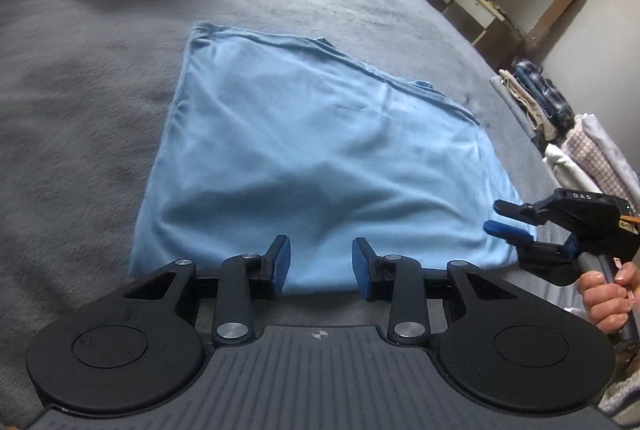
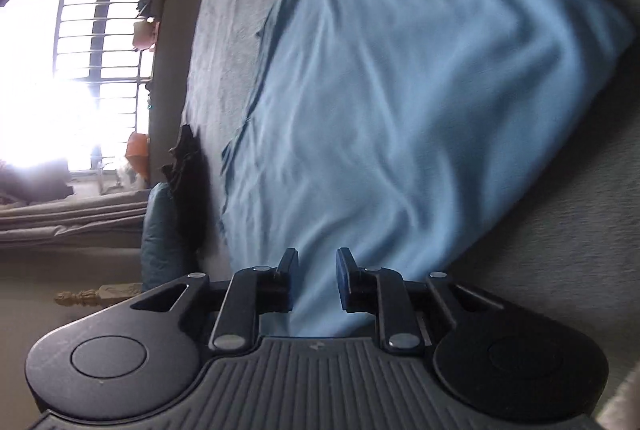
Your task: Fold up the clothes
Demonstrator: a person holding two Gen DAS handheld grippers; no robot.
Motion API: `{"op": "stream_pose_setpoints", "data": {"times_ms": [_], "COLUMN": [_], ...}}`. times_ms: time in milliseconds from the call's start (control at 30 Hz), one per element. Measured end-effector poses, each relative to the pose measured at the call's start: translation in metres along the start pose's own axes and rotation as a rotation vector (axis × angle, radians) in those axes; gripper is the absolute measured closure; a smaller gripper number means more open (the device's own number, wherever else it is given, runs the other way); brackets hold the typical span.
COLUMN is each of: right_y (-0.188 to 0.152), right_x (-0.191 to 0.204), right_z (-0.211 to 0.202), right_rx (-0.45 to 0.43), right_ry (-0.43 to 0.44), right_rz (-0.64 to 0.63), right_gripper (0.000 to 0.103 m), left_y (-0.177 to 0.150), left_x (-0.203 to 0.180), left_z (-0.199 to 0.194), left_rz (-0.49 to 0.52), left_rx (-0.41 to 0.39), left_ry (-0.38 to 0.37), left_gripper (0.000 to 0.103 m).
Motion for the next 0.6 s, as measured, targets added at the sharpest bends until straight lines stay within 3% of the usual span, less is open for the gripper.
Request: {"op": "stream_pose_setpoints", "data": {"times_ms": [67,133,233,400,533,600], "right_y": [-0.001,-0.014,-0.035,-0.046,-0.048,-0.043], "right_x": [0.019,0.040,0.052,0.041,0.071,0.078], "right_z": [0.008,0.014,0.025,0.007,0.022,0.041], "right_rx": [-0.026,-0.067,-0.064,-0.110,-0.278,-0.373], "right_ry": [-0.059,-0.196,-0.371,-0.385,-0.446,-0.503], "right_rz": [-0.173,-0.422,-0.653,-0.701,-0.861,-0.929], "right_gripper": [0.081,0.081,0.081,0.081,0.080,0.067], "left_y": [0.006,0.008,0.000,-0.010,-0.009,-0.008], "left_x": [-0.014,-0.022,-0.024,-0.011,-0.003,0.000], "left_z": [0.016,0.030,0.041,0.039,0.037,0.037], "left_rz": [0.032,0.060,0.077,0.050,0.017,0.005], "left_rx": [0.015,0.019,0.025,0.019,0.000,-0.009], "left_ry": [0.065,0.125,0.173,0.173,0.166,0.164], "left_gripper": [0.069,0.069,0.069,0.069,0.069,0.069]}}
Point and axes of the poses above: each gripper's, at about its wrist camera, not at the fingertips, and z roughly the way its jaws point, x to its left, y to its top, the point moved 2 cm from there along z, roughly the way its jaws point
